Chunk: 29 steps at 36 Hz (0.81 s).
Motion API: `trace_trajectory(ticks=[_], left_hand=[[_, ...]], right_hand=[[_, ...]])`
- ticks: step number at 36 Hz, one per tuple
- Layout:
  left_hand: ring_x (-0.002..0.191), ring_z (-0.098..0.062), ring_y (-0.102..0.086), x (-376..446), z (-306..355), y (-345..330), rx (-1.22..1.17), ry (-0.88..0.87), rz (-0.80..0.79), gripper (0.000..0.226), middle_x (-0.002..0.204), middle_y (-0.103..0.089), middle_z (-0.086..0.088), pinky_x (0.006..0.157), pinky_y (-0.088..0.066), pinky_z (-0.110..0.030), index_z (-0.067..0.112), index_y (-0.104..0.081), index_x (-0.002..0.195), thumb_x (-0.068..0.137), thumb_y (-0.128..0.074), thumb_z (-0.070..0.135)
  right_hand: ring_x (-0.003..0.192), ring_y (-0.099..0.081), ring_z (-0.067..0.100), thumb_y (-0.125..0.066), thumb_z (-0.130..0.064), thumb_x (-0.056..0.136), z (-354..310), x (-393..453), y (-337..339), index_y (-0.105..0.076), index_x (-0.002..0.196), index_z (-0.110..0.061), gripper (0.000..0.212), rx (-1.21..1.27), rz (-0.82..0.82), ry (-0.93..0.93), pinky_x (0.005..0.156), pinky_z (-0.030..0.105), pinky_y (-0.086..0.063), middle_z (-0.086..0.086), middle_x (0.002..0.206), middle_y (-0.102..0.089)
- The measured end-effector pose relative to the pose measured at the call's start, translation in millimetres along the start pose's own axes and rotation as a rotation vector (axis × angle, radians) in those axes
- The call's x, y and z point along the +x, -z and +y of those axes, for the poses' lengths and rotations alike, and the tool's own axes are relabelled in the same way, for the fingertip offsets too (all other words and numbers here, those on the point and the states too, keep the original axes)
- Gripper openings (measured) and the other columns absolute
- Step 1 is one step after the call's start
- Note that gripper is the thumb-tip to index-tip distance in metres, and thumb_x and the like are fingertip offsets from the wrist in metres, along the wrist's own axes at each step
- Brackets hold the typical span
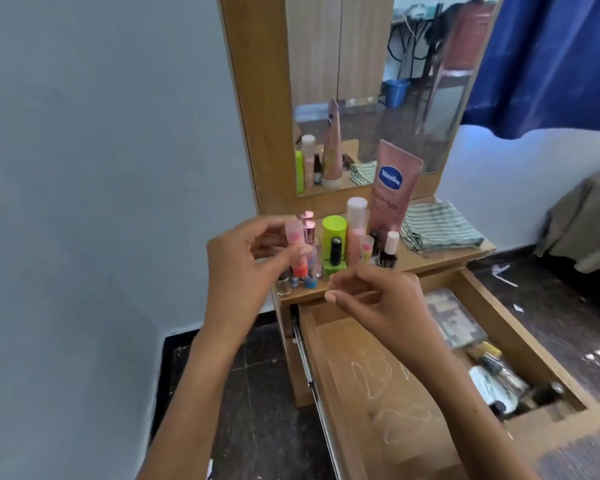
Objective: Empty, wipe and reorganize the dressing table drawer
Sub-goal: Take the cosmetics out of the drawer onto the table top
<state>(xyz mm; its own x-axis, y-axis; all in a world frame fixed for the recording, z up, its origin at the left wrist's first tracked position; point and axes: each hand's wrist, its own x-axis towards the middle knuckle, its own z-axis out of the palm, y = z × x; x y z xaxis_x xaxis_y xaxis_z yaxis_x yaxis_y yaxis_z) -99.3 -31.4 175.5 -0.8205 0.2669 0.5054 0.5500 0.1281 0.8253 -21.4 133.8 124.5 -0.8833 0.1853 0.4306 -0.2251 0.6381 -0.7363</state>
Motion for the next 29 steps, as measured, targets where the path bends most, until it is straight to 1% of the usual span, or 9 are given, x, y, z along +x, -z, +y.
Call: trace_trajectory(ticks=[4,7,11,13,16,20,23,25,29], left_hand=[[0.080,-0.003,-0.069,29,-4,15,0.016,-0.057,0.075,0.029,0.089,-0.071,0.012,0.074,-0.053,-0.016,0.022,-0.070,0.095,0.071,-0.080,0.009],[0.080,-0.002,-0.069,46,-15,19,0.038,-0.074,0.116,0.028,0.090,-0.070,0.010,0.073,-0.053,-0.014,0.018,-0.070,0.097,0.073,-0.079,0.007],[0.078,-0.003,-0.069,62,-40,16,0.064,-0.016,0.084,0.028,0.089,-0.071,0.006,0.072,-0.052,-0.013,0.018,-0.070,0.096,0.073,-0.078,0.004],[0.077,-0.003,-0.069,64,-53,12,0.073,0.032,0.045,0.028,0.088,-0.071,0.006,0.072,-0.053,-0.014,0.020,-0.069,0.094,0.073,-0.078,0.003],[0.077,-0.001,-0.068,65,-71,4,0.077,0.060,-0.029,0.029,0.087,-0.071,0.010,0.072,-0.052,-0.013,0.022,-0.070,0.093,0.073,-0.078,0.003],[0.077,0.001,-0.068,63,-88,-6,0.100,0.069,-0.110,0.031,0.087,-0.070,0.014,0.071,-0.051,-0.012,0.025,-0.070,0.092,0.071,-0.080,0.005],[0.078,0.002,-0.067,61,-95,-13,0.090,0.079,-0.124,0.029,0.088,-0.070,0.014,0.071,-0.051,-0.011,0.023,-0.070,0.093,0.072,-0.079,0.004],[0.078,0.002,-0.067,59,-99,-16,0.100,0.087,-0.131,0.028,0.089,-0.069,0.015,0.070,-0.051,-0.011,0.024,-0.070,0.093,0.075,-0.076,0.004],[0.080,0.002,-0.066,57,-107,-18,0.123,0.102,-0.130,0.026,0.092,-0.069,0.014,0.071,-0.053,-0.014,0.026,-0.069,0.095,0.079,-0.073,0.007]], right_hand=[[0.077,-0.067,-0.002,-0.074,-0.026,0.081,2,1,-4,-0.073,0.088,-0.022,0.008,-0.015,-0.034,-0.008,0.071,0.022,-0.057,-0.017,0.079,-0.071],[0.077,-0.067,-0.004,-0.074,-0.027,0.082,5,-3,-6,-0.072,0.086,-0.027,0.004,-0.032,-0.061,-0.017,0.070,0.017,-0.054,-0.020,0.078,-0.070],[0.076,-0.066,-0.006,-0.074,-0.028,0.081,9,-10,-6,-0.067,0.084,-0.037,0.012,-0.074,-0.075,-0.049,0.067,0.009,-0.050,-0.024,0.074,-0.069],[0.075,-0.066,-0.006,-0.075,-0.029,0.081,11,-11,-5,-0.065,0.080,-0.041,0.015,-0.101,-0.084,-0.066,0.065,0.009,-0.049,-0.026,0.074,-0.069],[0.075,-0.066,-0.006,-0.074,-0.029,0.081,15,-13,-3,-0.065,0.078,-0.041,0.015,-0.113,-0.095,-0.099,0.063,0.011,-0.050,-0.031,0.081,-0.067],[0.074,-0.066,-0.005,-0.075,-0.028,0.081,22,-16,-1,-0.068,0.078,-0.038,0.012,-0.116,-0.102,-0.137,0.062,0.013,-0.051,-0.028,0.078,-0.068],[0.075,-0.065,-0.006,-0.075,-0.030,0.081,24,-17,0,-0.070,0.079,-0.035,0.007,-0.129,-0.112,-0.157,0.064,0.016,-0.052,-0.025,0.074,-0.069],[0.075,-0.065,-0.006,-0.075,-0.031,0.081,25,-18,1,-0.069,0.079,-0.037,0.009,-0.136,-0.117,-0.161,0.065,0.017,-0.053,-0.024,0.073,-0.070],[0.077,-0.065,-0.006,-0.075,-0.032,0.081,28,-18,1,-0.067,0.080,-0.040,0.011,-0.144,-0.120,-0.173,0.067,0.019,-0.054,-0.028,0.078,-0.069]])
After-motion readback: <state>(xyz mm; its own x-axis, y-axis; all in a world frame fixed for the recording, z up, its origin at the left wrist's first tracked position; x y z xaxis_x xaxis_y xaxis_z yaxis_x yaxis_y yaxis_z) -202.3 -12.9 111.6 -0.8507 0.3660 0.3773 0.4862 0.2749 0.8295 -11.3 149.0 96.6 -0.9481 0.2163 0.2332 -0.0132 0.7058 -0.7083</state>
